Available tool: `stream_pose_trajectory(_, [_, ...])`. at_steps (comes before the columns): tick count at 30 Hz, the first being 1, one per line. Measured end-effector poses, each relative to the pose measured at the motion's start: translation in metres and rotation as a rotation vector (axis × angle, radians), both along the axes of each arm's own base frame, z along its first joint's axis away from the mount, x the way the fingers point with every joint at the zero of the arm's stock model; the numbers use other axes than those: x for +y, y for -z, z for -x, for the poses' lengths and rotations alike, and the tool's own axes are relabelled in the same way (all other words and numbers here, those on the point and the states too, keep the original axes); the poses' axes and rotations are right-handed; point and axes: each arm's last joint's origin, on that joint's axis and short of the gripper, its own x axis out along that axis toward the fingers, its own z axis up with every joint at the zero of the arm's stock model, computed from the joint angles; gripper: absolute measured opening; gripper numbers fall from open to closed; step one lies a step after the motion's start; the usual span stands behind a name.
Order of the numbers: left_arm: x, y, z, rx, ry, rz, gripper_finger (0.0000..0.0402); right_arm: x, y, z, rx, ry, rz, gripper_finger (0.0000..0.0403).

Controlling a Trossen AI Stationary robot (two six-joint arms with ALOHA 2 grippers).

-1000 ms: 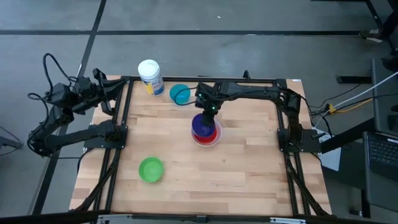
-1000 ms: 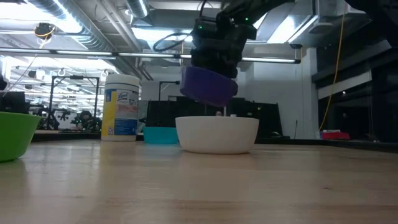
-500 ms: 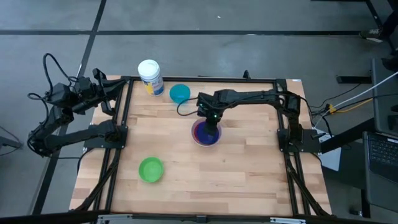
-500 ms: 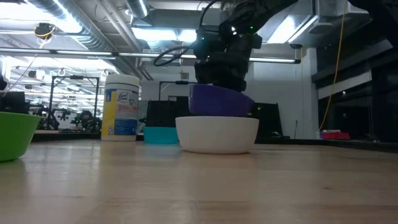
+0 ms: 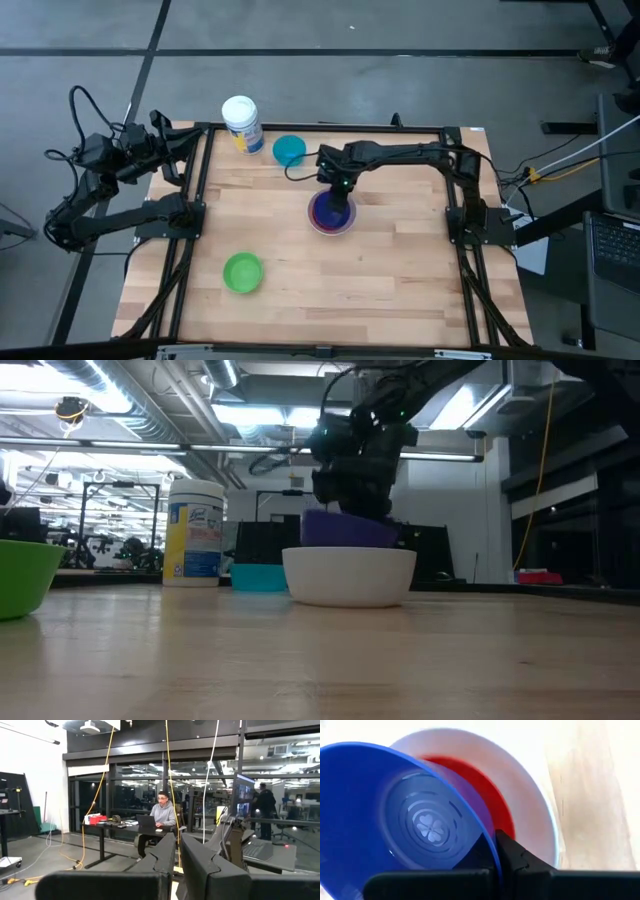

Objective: Nest bowls inside each other
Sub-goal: Stack the blue bowl in the red bowl

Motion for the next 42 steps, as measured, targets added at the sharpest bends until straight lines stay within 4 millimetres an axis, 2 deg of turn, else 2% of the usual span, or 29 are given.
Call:
stream_pose_trajectory(5, [0.0, 0.0, 0.0, -0.001, 0.003, 0.002, 0.0029, 0.003, 0.016, -0.003, 0.037, -0.026, -0.005, 0.0])
stream_pose_trajectory(13, [0.0, 0.0, 0.0, -0.003, 0.017, 0.006, 0.0029, 0.007, 0.016, -0.005, 0.013, -0.065, -0.021, 0.0004])
stream_pose_trajectory(16, [0.0, 0.0, 0.0, -0.003, 0.017, 0.005, 0.0029, 0.007, 0.015, -0.005, 0.002, -0.084, -0.04, 0.0033])
stream_pose_trajectory(25, [0.0, 0.0, 0.0, -0.003, 0.018, 0.005, 0.0029, 0.005, 0.015, -0.006, -0.012, -0.054, -0.112, 0.0153])
stream_pose_trajectory(31, [0.0, 0.0, 0.0, -0.002, 0.018, 0.005, 0.0029, 0.004, 0.014, -0.006, -0.013, -0.014, -0.188, 0.0196])
stream_pose_trajectory(38, [0.0, 0.0, 0.0, -0.003, 0.018, 0.005, 0.0029, 0.007, 0.012, -0.005, -0.007, -0.004, -0.208, 0.0191])
stream_pose_trajectory(42, [0.0, 0.0, 0.0, -0.003, 0.018, 0.005, 0.0029, 0.007, -0.008, -0.005, -0.085, -0.012, -0.186, 0.017])
